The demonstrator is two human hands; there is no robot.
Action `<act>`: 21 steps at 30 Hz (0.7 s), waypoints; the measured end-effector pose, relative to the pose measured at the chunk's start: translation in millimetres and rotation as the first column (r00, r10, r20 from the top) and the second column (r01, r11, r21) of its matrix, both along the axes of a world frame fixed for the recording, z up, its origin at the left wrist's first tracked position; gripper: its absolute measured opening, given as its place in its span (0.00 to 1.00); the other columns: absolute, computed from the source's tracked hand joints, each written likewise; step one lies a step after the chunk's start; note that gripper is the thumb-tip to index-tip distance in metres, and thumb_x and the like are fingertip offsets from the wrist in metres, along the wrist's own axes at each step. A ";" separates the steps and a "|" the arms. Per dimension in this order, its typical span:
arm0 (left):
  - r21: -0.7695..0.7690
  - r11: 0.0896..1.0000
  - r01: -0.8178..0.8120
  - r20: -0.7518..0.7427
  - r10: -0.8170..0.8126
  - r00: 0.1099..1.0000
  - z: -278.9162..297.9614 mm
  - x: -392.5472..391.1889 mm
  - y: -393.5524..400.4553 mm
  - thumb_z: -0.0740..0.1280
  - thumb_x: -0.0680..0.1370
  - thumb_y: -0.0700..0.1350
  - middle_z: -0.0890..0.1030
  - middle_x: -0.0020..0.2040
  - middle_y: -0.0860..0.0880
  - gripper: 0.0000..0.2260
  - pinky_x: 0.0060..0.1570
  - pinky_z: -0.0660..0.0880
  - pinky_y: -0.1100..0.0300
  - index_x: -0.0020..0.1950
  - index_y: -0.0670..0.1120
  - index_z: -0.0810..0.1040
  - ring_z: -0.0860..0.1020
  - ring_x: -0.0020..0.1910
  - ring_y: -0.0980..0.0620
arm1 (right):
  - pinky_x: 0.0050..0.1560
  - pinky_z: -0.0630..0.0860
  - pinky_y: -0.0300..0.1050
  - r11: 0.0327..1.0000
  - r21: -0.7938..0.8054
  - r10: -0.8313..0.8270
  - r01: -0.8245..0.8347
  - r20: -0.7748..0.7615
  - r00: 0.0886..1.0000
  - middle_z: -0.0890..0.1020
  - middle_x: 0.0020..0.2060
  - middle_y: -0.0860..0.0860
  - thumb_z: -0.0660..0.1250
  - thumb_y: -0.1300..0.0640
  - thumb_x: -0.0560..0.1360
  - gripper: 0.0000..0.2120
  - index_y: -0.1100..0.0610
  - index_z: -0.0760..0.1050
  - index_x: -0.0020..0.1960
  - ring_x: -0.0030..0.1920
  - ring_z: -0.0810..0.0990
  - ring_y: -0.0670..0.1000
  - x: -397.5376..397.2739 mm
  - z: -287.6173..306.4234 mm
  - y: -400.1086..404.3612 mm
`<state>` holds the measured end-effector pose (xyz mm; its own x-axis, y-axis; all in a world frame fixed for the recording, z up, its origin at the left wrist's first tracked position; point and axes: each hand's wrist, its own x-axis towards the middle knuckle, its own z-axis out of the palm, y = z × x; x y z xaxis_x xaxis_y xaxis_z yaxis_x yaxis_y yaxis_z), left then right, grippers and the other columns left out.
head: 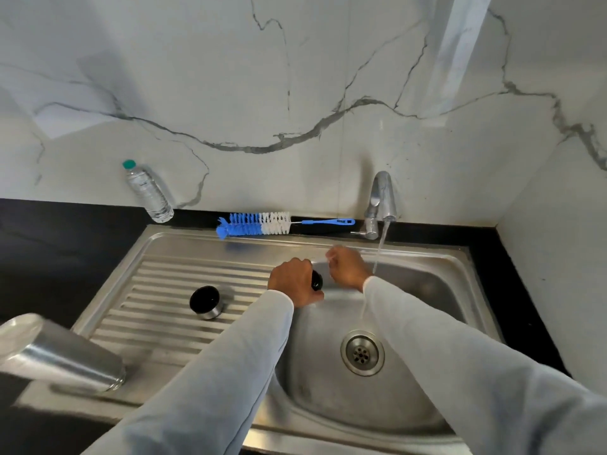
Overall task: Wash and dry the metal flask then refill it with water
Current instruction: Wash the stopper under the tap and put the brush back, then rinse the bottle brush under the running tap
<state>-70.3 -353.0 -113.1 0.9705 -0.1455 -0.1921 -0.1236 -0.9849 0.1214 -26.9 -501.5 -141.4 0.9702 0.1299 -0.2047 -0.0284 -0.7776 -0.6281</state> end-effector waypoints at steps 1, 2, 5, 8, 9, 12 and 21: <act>-0.032 0.999 -0.024 -0.017 0.024 1.000 0.4 -0.1 6.0 0.74 0.72 0.59 0.79 0.59 0.45 0.26 0.52 0.76 0.52 0.64 0.45 0.75 0.80 0.57 0.43 | 0.53 0.74 0.48 1.000 -0.006 0.007 -0.007 0.027 1.000 0.81 0.55 0.58 0.59 0.62 0.81 0.10 0.62 0.76 0.58 0.57 0.79 0.60 12.9 0.5 13.2; -0.078 0.996 -0.053 -0.040 0.050 0.998 0.0 -0.5 11.5 0.75 0.71 0.58 0.80 0.58 0.45 0.26 0.51 0.77 0.52 0.63 0.45 0.75 0.80 0.55 0.43 | 0.52 0.72 0.48 1.000 -0.009 0.017 -0.016 0.051 0.999 0.80 0.57 0.60 0.58 0.60 0.82 0.11 0.63 0.75 0.60 0.59 0.78 0.61 25.6 2.0 25.6; -0.269 0.950 -0.156 -0.101 0.133 0.986 -6.7 2.4 32.4 0.77 0.69 0.54 0.82 0.53 0.46 0.22 0.49 0.80 0.52 0.58 0.45 0.77 0.81 0.50 0.44 | 0.63 0.70 0.51 0.996 -0.069 0.056 -0.051 0.074 0.996 0.74 0.68 0.62 0.58 0.61 0.83 0.18 0.64 0.68 0.71 0.68 0.72 0.62 66.8 -1.5 61.7; -0.440 0.872 -0.213 -0.096 0.191 0.977 -14.7 7.1 52.0 0.78 0.69 0.50 0.83 0.50 0.46 0.18 0.44 0.77 0.56 0.54 0.44 0.79 0.81 0.49 0.45 | 0.73 0.65 0.54 0.957 -0.272 0.140 -0.101 0.128 0.982 0.66 0.75 0.61 0.59 0.62 0.82 0.25 0.64 0.58 0.78 0.74 0.65 0.61 99.9 -14.3 78.3; -0.486 0.845 -0.223 -0.093 0.204 0.975 -15.1 7.1 55.3 0.78 0.70 0.49 0.84 0.50 0.46 0.18 0.43 0.75 0.58 0.55 0.44 0.79 0.81 0.50 0.46 | 0.74 0.64 0.55 0.927 -0.360 0.172 -0.108 0.153 0.973 0.65 0.76 0.60 0.59 0.62 0.82 0.27 0.63 0.56 0.78 0.75 0.64 0.61 106.7 -19.3 76.5; -0.580 0.775 -0.252 -0.087 0.249 0.965 -19.1 11.5 72.2 0.80 0.70 0.50 0.83 0.51 0.47 0.21 0.48 0.77 0.56 0.57 0.45 0.79 0.81 0.51 0.47 | 0.73 0.62 0.57 0.821 -0.562 0.223 -0.098 0.158 0.962 0.70 0.72 0.58 0.57 0.59 0.82 0.23 0.60 0.61 0.76 0.72 0.68 0.60 118.6 -31.7 76.6; -0.695 0.626 -0.354 -0.146 0.359 0.922 -28.6 22.3 97.3 0.80 0.71 0.48 0.82 0.54 0.49 0.23 0.55 0.77 0.59 0.62 0.45 0.78 0.81 0.53 0.49 | 0.52 0.74 0.54 0.888 -0.449 0.209 -0.097 0.207 0.956 0.77 0.58 0.59 0.60 0.62 0.80 0.12 0.59 0.72 0.63 0.58 0.79 0.64 107.6 -20.1 79.3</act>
